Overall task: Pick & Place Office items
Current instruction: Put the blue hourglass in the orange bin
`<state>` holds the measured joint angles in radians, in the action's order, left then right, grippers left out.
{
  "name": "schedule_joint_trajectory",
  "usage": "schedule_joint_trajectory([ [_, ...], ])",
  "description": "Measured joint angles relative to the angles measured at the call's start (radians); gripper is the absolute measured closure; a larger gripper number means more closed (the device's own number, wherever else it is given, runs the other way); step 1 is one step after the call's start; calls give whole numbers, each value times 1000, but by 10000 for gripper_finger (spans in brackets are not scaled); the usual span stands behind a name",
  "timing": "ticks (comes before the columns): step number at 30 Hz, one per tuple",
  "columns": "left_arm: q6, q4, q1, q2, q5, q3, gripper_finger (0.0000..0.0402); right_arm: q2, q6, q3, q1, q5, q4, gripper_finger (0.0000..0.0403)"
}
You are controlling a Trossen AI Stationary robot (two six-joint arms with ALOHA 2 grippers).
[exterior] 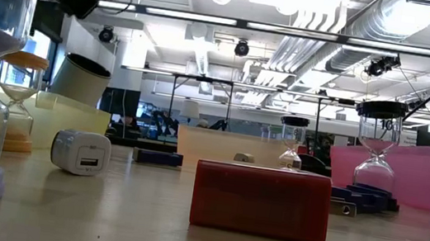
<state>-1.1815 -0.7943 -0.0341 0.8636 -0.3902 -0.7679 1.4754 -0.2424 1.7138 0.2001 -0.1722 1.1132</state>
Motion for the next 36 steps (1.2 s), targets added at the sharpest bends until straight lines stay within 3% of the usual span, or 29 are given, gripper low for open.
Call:
schedule_joint_trajectory([
  [11, 113, 289, 12, 2, 64, -1, 85, 0, -2, 0, 3, 0, 25, 110],
  [16, 138, 396, -6, 2, 157, -1, 85, 0, -57, 0, 30, 0, 30, 110],
  [22, 195, 593, -57, 2, 181, -1, 85, 0, -149, 0, 76, -4, 39, 110],
  [30, 473, 1030, -89, -7, 187, -5, 85, 0, -321, 0, 160, -61, 51, 110],
  [36, 664, 1018, -74, -14, 122, -82, 85, 0, -521, 0, 239, -117, 50, 110],
])
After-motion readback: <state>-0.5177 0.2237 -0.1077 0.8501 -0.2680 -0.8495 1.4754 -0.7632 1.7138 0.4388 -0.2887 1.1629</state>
